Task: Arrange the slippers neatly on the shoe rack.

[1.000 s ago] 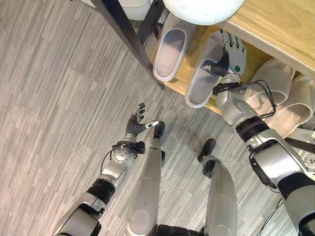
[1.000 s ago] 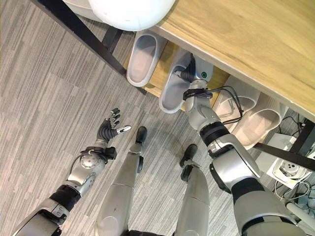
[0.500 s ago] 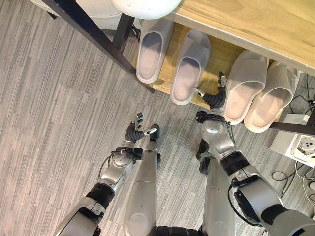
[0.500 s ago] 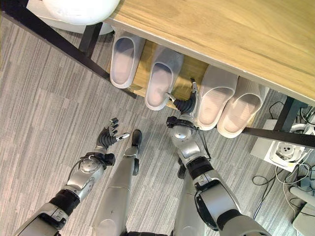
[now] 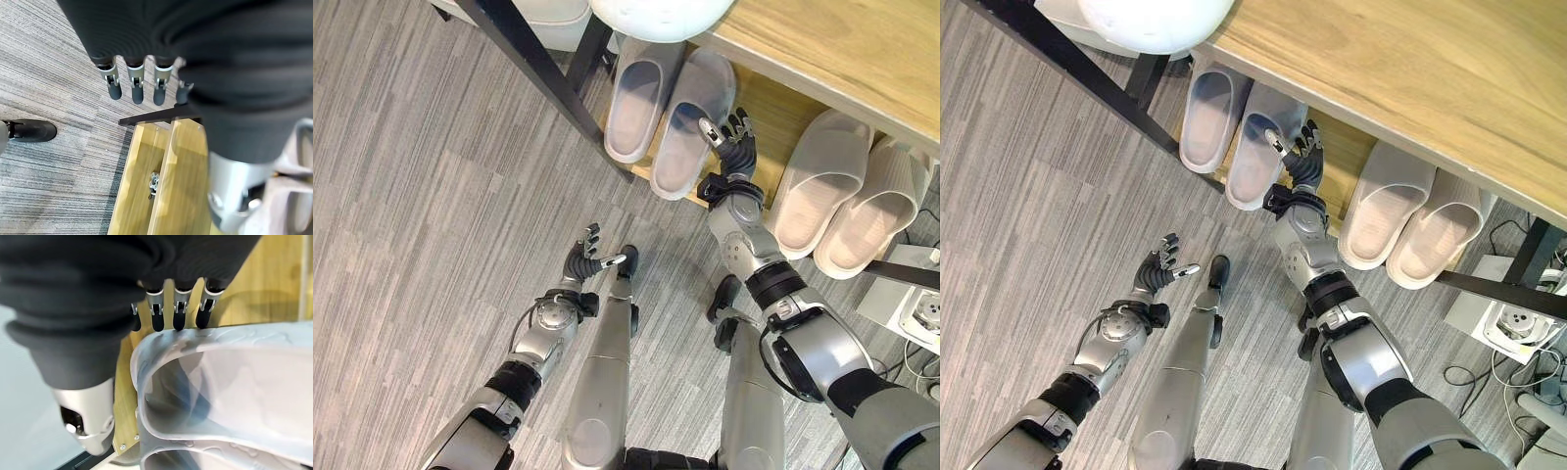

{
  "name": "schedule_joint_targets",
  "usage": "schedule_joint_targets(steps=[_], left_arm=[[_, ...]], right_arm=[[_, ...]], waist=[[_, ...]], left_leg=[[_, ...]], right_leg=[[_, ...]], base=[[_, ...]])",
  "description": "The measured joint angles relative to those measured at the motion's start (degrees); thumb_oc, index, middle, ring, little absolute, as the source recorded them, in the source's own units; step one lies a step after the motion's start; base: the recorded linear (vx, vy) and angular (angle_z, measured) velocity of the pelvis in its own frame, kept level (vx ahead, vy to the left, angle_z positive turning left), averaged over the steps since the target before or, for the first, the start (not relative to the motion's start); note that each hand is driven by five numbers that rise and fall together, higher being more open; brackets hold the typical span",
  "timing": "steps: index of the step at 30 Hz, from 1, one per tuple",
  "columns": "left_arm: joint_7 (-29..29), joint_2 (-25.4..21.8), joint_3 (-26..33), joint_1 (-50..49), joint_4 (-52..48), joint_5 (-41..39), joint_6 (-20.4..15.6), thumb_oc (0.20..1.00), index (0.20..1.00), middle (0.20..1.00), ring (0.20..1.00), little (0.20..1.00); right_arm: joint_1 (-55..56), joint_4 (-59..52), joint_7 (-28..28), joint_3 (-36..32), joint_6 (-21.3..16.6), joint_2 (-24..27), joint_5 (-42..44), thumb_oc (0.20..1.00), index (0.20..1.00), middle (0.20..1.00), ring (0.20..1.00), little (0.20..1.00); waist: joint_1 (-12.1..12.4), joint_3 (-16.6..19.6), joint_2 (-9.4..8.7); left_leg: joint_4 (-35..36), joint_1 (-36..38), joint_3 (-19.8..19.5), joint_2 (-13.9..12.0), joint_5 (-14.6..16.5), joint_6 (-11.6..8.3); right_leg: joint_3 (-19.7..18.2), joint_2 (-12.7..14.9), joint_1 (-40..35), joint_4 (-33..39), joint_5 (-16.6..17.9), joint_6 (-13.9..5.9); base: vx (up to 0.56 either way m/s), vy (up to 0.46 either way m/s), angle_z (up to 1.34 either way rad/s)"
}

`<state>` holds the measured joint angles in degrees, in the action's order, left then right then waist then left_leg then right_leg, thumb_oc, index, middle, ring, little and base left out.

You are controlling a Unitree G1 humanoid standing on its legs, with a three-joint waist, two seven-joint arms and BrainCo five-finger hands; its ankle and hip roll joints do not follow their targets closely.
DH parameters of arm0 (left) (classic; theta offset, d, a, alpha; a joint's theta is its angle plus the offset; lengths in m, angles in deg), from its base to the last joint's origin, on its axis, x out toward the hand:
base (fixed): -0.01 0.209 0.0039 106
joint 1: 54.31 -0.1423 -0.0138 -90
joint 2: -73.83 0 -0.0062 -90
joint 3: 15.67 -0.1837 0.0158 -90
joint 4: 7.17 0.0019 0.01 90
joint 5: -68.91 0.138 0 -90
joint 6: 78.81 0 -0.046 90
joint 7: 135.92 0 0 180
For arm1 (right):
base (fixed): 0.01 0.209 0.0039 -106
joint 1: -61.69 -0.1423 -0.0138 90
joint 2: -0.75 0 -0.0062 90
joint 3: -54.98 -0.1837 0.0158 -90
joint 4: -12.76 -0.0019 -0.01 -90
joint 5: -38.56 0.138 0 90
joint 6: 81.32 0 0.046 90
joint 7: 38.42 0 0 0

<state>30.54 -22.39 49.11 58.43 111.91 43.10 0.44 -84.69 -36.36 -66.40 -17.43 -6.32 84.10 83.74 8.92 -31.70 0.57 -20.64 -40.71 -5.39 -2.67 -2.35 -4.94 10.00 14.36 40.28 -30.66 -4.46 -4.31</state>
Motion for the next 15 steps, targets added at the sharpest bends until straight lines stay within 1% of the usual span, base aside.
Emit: schedule_joint_targets(steps=[1, 2, 4, 7, 9, 11, 12, 13, 14, 15], left_arm=[[0.02, 0.0, -0.01, 0.38, 0.44, 0.0, 0.18, 1.0, 1.0, 1.0, 1.0, 1.0], [0.02, 0.01, -0.09, 0.77, 0.44, 0.01, 0.29, 1.0, 1.0, 1.0, 1.0, 1.0], [0.04, 0.02, -0.25, 0.86, 0.41, 0.0, 0.3, 1.0, 1.0, 1.0, 1.0, 1.0], [0.3, -0.06, -1.76, 0.55, 0.44, 0.0, 0.33, 1.0, 1.0, 1.0, 1.0, 1.0], [0.35, 0.11, -1.62, 0.49, 0.83, 0.01, 0.34, 1.0, 1.0, 1.0, 1.0, 1.0], [0.35, 0.14, -1.53, 0.2, 0.96, 0.01, 0.4, 1.0, 1.0, 1.0, 1.0, 1.0], [0.39, 0.15, -1.29, -0.01, 1.07, 0.02, 0.48, 1.0, 1.0, 1.0, 1.0, 1.0], [0.36, 0.8, -0.22, -0.48, 1.08, 0.02, 0.48, 1.0, 1.0, 1.0, 1.0, 1.0], [0.18, 1.5, 0.74, -1.42, 1.16, 0.01, 0.47, 1.0, 1.0, 1.0, 1.0, 1.0], [0.18, 1.37, 1.06, -2.75, 1.02, 0.04, 0.45, 1.0, 1.0, 1.0, 1.0, 1.0]], right_arm=[[0.0, -0.11, 0.36, 0.2, -0.09, -0.05, 1.0, 1.0, 1.0, 1.0, 1.0, 1.0], [0.03, -0.22, 0.45, 1.76, -0.35, -0.03, 2.27, 1.0, 1.0, 1.0, 1.0, 1.0], [-0.36, -0.18, 0.48, 1.94, -0.3, 0.1, 3.53, 1.0, 1.0, 1.0, 1.0, 1.0], [-0.56, -0.1, 0.45, 1.99, 0.17, 0.64, 3.8, 1.0, 1.0, 1.0, 1.0, 1.0], [-0.44, -0.21, 0.42, 2.15, 0.74, 1.33, 2.77, 1.0, 1.0, 1.0, 1.0, 1.0], [0.62, -1.3, 0.34, 4.18, 2.02, 3.34, -1.38, 1.0, 1.0, 1.0, 1.0, 1.0], [1.74, -2.72, 0.19, 4.57, 3.45, 4.5, -5.24, 1.0, 1.0, 1.0, 1.0, 1.0], [5.01, -7.71, -0.25, 5.48, 5.1, 6.83, -12.25, 1.0, 1.0, 1.0, 1.0, 1.0], [7.89, -11.27, -0.27, 6.6, 5.88, 8.79, -17.59, 1.0, 1.0, 1.0, 1.0, 1.0], [11.31, -14.47, -0.7, 6.01, 7.37, 10.35, -23.85, 1.0, 1.0, 1.0, 1.0, 1.0]], waist=[[-0.03, 0.0, 0.0], [-0.13, 0.0, 0.0], [-0.02, 0.02, 0.18], [0.01, 0.02, 0.3], [0.0, 0.02, 0.3], [0.01, 0.01, 0.31], [-0.02, 0.02, 0.31], [-0.06, 0.02, 0.31], [-0.03, 0.04, 0.3], [-0.54, 0.1, 0.34]], left_leg=[[0.11, 0.04, -0.06, -0.01, -0.04, -0.06], [0.22, 0.09, -0.21, -0.08, -0.18, -0.22], [0.36, 0.13, -0.2, -0.08, -0.35, -0.34], [1.2, 0.71, -0.15, -0.04, -0.83, -0.29], [1.35, 1.14, -0.09, -0.09, -0.83, -0.29], [2.15, 2.54, -0.03, -0.07, -1.05, -0.2], [2.45, 3.45, 0.01, -0.12, -1.05, -0.2], [3.58, 4.96, 0.11, -0.15, -1.22, 0.01], [4.64, 6.55, 0.22, -0.11, -1.94, -0.07], [6.46, 8.86, 0.95, -0.29, -1.95, 0.13]], right_leg=[[0.01, -0.03, 0.0, -0.01, 0.0, 0.0], [0.15, -0.1, 0.0, -0.07, 0.0, 0.0], [0.28, -0.11, -0.02, -0.14, 0.0, 0.01], [0.23, -0.01, -0.21, -0.04, 0.02, 0.1], [0.14, -0.06, -0.51, 0.0, 0.05, 0.08], [0.14, -0.03, -1.74, 0.45, 0.05, 0.07], [0.17, -0.07, -2.55, 1.11, 0.08, 0.04], [0.28, -0.14, -3.99, 2.16, 0.17, 0.19], [0.43, -0.21, -5.56, 3.24, 1.19, -0.25], [0.39, -0.36, -7.67, 5.39, 1.41, -0.26]], base=[[0.01, -0.037, 0.0], [0.0, 0.0, 0.0], [0.0, 0.0, 0.0], [0.0, 0.001, 0.01], [0.0, 0.0, 0.0], [0.0, 0.0, 0.0], [-0.06, -0.006, -0.01], [-0.07, -0.011, -0.02], [-0.03, -0.041, -0.11], [0.08, -0.066, -0.16]])
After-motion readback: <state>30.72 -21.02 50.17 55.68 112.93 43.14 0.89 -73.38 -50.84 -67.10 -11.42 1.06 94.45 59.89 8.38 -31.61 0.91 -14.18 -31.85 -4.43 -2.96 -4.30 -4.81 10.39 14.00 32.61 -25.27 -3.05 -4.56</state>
